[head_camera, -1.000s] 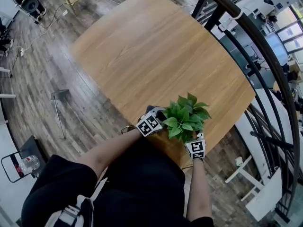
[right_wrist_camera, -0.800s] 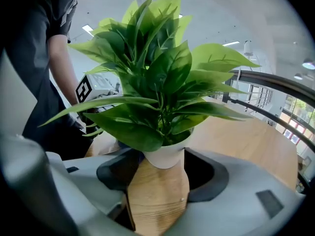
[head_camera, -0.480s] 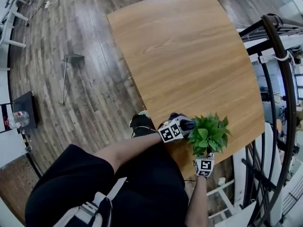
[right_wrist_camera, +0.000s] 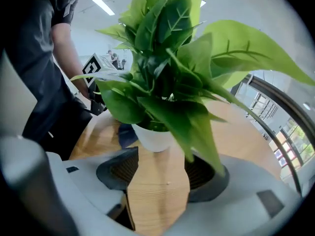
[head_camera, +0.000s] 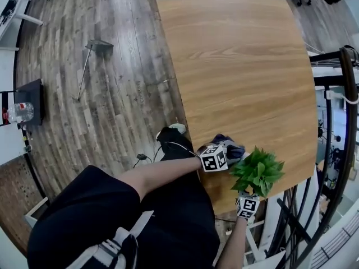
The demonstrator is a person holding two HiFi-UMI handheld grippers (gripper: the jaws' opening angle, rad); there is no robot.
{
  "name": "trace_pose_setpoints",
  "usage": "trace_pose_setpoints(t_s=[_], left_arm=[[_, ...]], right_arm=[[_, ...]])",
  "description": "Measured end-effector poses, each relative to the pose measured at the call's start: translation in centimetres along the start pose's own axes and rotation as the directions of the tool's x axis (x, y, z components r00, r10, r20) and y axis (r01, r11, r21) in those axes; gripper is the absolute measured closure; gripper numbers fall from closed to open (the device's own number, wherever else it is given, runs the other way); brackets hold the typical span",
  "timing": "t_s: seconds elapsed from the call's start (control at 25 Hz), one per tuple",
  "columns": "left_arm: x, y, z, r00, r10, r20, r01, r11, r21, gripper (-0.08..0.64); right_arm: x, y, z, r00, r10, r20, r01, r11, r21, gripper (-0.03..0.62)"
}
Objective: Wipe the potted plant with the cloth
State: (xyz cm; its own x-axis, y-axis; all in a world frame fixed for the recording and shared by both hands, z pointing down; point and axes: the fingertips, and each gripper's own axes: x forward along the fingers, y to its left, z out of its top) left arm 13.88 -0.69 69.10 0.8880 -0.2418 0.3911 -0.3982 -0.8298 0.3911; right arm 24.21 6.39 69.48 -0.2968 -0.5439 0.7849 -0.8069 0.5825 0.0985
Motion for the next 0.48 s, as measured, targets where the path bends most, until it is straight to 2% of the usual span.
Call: trace_pose_setpoints(t_s=[0.12, 0.2, 0.28, 0.36, 0.48], left_arm=[[-0.3, 2.2, 1.1, 0.998, 0.026, 0.057, -0.021, 0.996, -0.086, 0.416], [-0.1, 2.6, 2.0, 0.996, -0.035, 0.085, 0.046, 0.991, -0.127, 0.416], [0.5, 1.6, 2.6, 0.987, -0.143, 0.08, 0.15, 0.985, -0.087, 0.414], [0.8, 0.5, 2.5, 0.973, -0.224, 0.06, 0.227, 0.973, -0.047, 0.42], [0.5, 0.2, 2.1, 0.968, -0.247, 0.054, 0.249, 0.968, -0.042, 0.42]], right_arm=[[0.3, -0.6, 0.9, 1.0, 0.014, -0.002, -0.014, 0.999, -0.039, 0.319], [0.6, -0.1, 1.6, 0.999, 0.038, -0.009, -0.038, 0.995, -0.09, 0.319], [0.9, 0.7, 2.0, 0.998, 0.059, -0.022, -0.061, 0.988, -0.141, 0.318], [1.2, 0.9, 2.1, 0.998, 0.063, -0.029, -0.067, 0.986, -0.156, 0.318], [1.3, 1.2, 2.4, 0.997, 0.071, -0.019, -0.073, 0.986, -0.15, 0.319]])
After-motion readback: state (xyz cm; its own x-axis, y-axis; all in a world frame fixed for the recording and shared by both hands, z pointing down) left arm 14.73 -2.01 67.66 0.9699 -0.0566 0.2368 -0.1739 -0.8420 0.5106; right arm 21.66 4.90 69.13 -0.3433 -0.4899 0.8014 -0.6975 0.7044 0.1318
